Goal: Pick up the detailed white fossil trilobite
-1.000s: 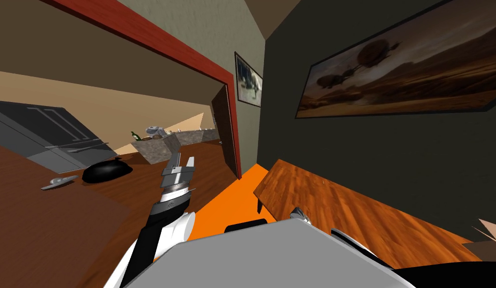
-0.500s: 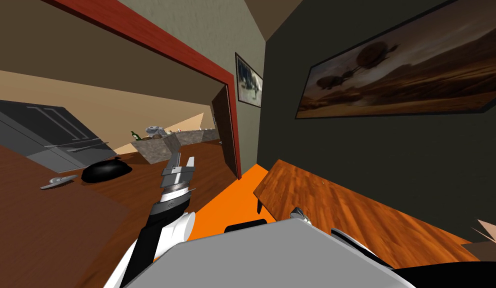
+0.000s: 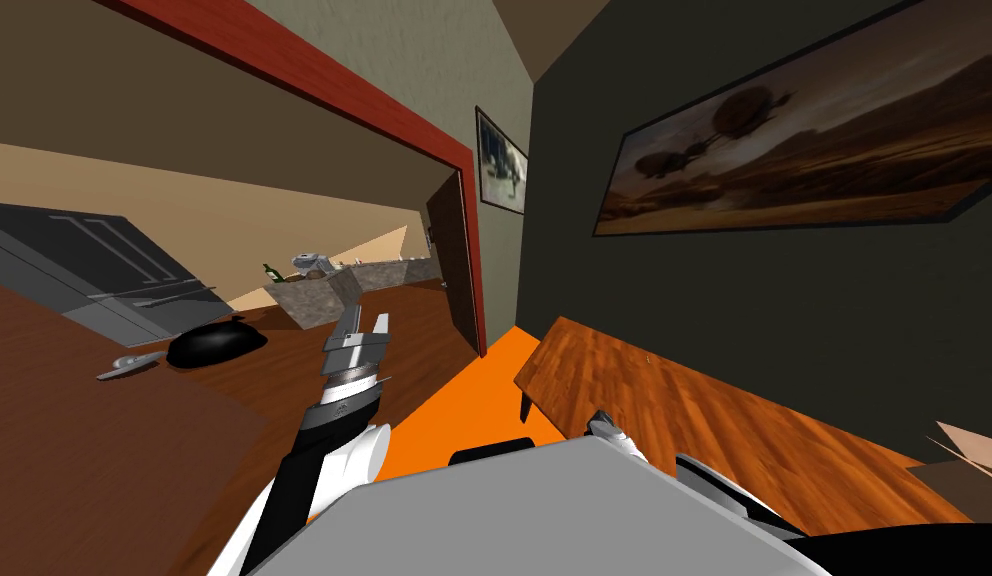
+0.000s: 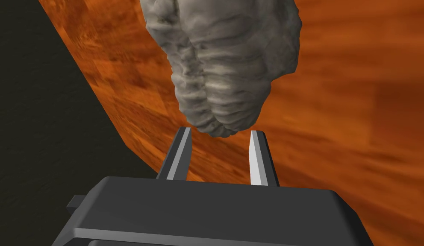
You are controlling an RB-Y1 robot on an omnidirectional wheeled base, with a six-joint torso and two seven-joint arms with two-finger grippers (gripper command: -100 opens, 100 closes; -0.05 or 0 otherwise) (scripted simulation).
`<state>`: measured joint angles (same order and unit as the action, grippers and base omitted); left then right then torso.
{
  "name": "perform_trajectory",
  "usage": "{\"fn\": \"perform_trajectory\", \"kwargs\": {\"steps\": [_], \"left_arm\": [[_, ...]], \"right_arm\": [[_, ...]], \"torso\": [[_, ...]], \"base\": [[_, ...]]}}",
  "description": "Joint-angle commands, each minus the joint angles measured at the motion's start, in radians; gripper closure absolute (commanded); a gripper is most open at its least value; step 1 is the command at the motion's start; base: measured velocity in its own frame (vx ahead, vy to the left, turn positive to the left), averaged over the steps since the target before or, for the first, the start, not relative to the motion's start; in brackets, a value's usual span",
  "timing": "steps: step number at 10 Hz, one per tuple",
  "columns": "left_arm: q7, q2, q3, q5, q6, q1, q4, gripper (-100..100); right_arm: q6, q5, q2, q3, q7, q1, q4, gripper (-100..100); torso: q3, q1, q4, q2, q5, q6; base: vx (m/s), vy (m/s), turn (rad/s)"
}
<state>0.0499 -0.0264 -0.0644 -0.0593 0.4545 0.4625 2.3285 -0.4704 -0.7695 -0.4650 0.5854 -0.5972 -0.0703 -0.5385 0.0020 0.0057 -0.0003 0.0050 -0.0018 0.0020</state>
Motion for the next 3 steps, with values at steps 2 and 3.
{"fn": "perform_trajectory", "kwargs": {"steps": [2,3], "left_arm": [[0.000,0.000,0.000,0.000,0.000,0.000,0.000,0],[0.000,0.000,0.000,0.000,0.000,0.000,0.000,0]], "right_arm": [[0.016,0.012,-0.016,-0.003,-0.008,-0.004,0.002,100],[0.020,0.014,-0.018,-0.004,-0.010,-0.005,0.002,0]], "torso": [[0.000,-0.001,0.000,0.000,0.000,0.000],[0.000,-0.003,0.000,-0.001,-0.001,0.000]], "base": [[-0.019,0.069,-0.004],[-0.002,0.009,0.000]]}}
